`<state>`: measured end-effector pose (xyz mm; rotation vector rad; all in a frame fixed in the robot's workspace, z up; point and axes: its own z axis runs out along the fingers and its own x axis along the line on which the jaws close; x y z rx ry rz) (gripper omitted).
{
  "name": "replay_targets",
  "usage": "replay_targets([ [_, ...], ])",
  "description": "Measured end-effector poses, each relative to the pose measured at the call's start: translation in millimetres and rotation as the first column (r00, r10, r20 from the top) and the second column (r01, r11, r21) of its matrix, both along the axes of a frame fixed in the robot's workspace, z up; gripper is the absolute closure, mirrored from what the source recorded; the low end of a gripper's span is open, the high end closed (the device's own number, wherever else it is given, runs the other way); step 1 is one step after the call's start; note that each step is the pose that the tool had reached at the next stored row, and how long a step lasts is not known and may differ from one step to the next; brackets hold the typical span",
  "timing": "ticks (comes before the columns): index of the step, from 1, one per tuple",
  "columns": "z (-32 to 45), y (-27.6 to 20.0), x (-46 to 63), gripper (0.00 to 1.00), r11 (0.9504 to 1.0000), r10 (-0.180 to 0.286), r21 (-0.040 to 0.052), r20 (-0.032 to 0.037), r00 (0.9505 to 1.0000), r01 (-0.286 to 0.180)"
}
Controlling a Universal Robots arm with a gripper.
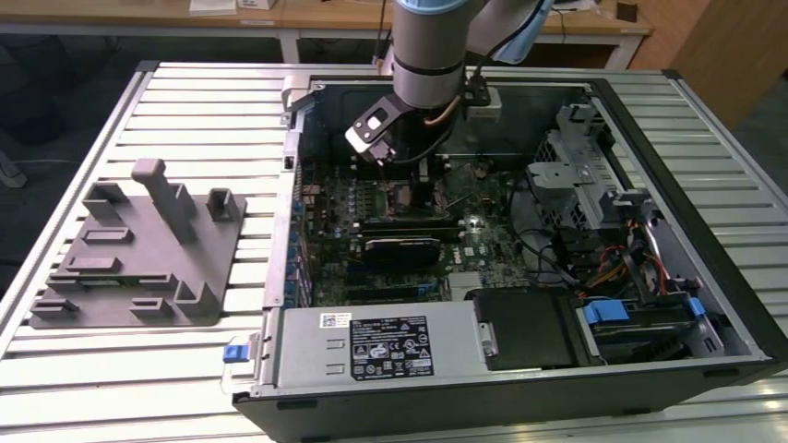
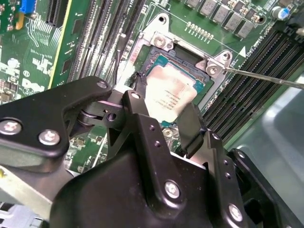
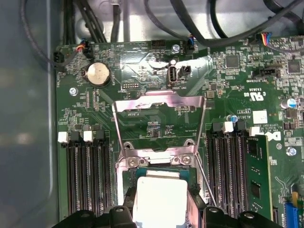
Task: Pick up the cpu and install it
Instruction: 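Place the cpu into insertion slot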
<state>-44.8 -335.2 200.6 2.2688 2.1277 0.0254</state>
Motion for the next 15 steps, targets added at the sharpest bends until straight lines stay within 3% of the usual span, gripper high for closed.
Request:
replay_targets([
  [15,-3.3,0.2,0.0,0.46,0.9999,-0.012,0.0024,0.0000,0.9999,0.012],
])
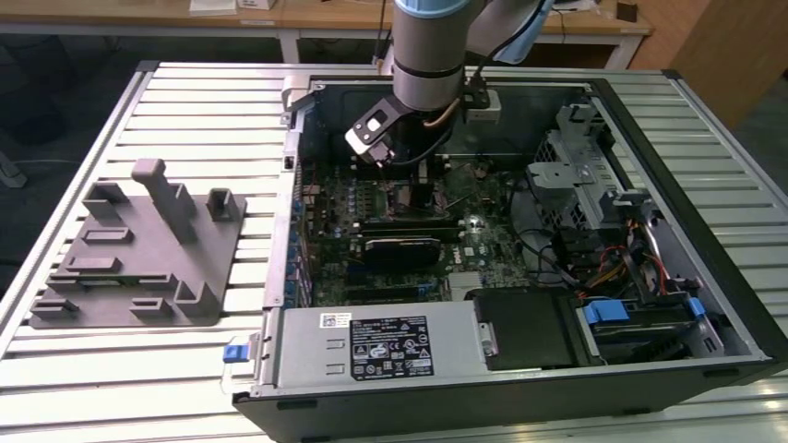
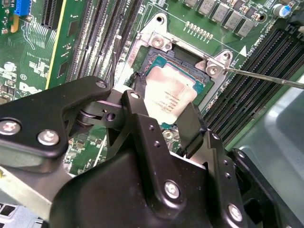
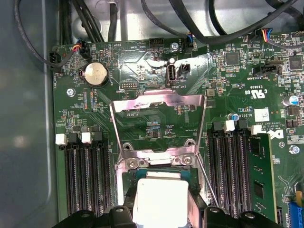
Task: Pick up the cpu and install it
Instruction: 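Place the cpu into insertion slot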
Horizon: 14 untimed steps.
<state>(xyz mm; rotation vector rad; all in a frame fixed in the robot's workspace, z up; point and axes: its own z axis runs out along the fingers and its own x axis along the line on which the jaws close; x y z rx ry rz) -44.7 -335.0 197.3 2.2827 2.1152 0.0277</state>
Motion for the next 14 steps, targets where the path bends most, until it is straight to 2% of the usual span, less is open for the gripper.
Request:
replay_targets([
  [14,-1.2,0.0,0.0,0.46,1.0000,0.000,0.0000,0.0000,1.0000,0.000],
])
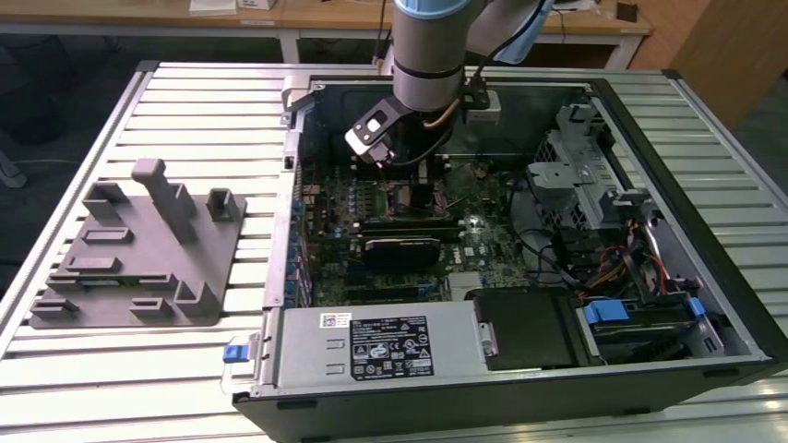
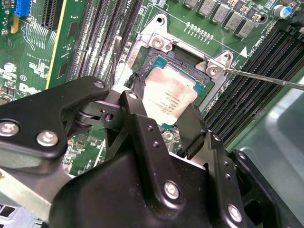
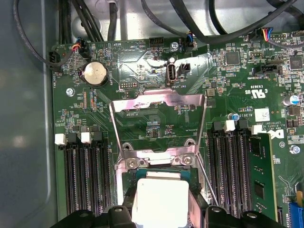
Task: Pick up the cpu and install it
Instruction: 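Place the cpu into insertion slot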
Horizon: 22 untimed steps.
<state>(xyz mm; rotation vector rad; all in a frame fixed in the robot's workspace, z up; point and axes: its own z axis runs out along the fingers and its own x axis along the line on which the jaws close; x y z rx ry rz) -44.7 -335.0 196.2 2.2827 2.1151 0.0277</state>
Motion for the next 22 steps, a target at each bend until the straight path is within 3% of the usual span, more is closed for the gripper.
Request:
replay_targets([
  [5,-0.3,0.1,0.1,0.45,1.0000,0.000,0.0006,0.0004,1.0000,0.000],
  [6,-0.2,0.0,0.0,0.39,1.0000,0.000,0.0003,0.0002,1.0000,0.000],
  [22,-3.1,0.0,0.0,0.39,1.0000,-0.004,0.0000,-0.0001,1.0000,0.004],
])
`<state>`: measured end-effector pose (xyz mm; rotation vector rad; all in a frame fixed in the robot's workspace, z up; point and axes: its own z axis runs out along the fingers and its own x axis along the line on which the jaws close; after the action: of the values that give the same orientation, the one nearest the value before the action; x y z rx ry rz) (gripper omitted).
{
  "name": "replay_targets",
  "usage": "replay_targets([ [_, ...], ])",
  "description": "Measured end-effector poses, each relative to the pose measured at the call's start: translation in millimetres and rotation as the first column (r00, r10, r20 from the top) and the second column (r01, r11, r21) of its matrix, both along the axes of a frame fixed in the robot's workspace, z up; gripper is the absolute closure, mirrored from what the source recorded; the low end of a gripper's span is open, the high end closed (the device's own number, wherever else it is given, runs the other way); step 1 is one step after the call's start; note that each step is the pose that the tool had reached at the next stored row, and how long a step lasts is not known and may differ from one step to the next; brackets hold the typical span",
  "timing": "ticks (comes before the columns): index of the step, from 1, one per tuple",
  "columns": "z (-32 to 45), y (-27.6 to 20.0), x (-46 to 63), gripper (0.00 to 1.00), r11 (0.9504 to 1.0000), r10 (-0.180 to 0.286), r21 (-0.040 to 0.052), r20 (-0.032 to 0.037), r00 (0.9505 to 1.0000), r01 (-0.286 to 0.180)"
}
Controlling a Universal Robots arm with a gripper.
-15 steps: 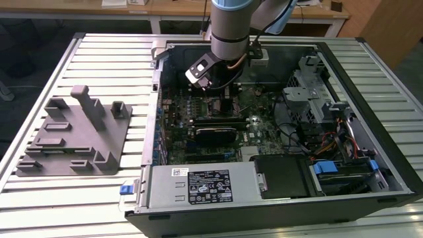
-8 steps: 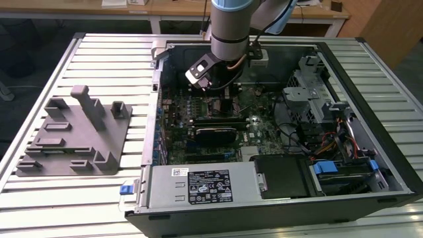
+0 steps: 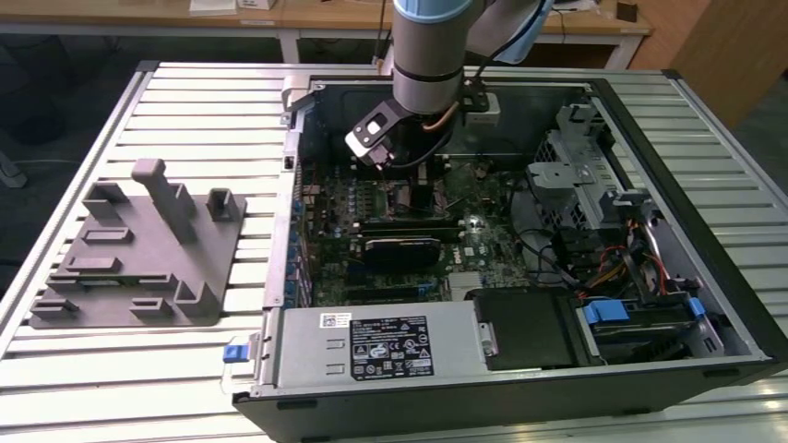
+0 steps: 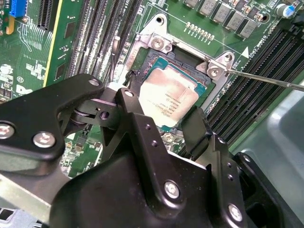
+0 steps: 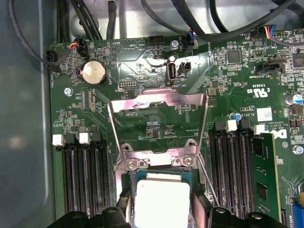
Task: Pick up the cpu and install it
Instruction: 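Place the cpu into insertion slot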
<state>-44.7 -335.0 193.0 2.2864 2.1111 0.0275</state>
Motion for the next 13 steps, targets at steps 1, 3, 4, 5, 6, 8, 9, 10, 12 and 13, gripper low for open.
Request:
replay_targets([
  [1,0.0,0.0,0.0,0.39,1.0000,0.000,0.0000,0.0000,1.0000,0.000],
  [3,-0.1,0.0,0.0,0.39,1.0000,0.000,0.0001,0.0001,1.0000,0.000],
  [4,0.0,0.0,0.0,0.39,1.0000,0.000,0.0001,0.0001,1.0000,0.000],
  [5,0.0,0.0,0.0,0.39,1.0000,0.000,0.0001,0.0001,1.0000,0.000],
  [6,0.0,0.0,0.0,0.39,1.0000,-0.001,0.0000,0.0001,1.0000,0.001],
  [8,0.1,0.0,0.0,0.46,1.0000,-0.001,-0.0002,-0.0001,1.0000,0.001],
  [9,0.0,0.0,0.0,0.46,1.0000,-0.001,-0.0002,0.0000,1.0000,0.001],
  [10,0.0,0.0,0.0,0.46,1.0000,-0.001,-0.0001,0.0000,1.0000,0.001],
  [12,0.0,0.0,0.0,0.46,1.0000,-0.001,0.0000,0.0001,1.0000,0.001],
  [13,0.0,0.0,0.0,0.46,1.0000,-0.001,0.0000,0.0001,1.0000,0.001],
])
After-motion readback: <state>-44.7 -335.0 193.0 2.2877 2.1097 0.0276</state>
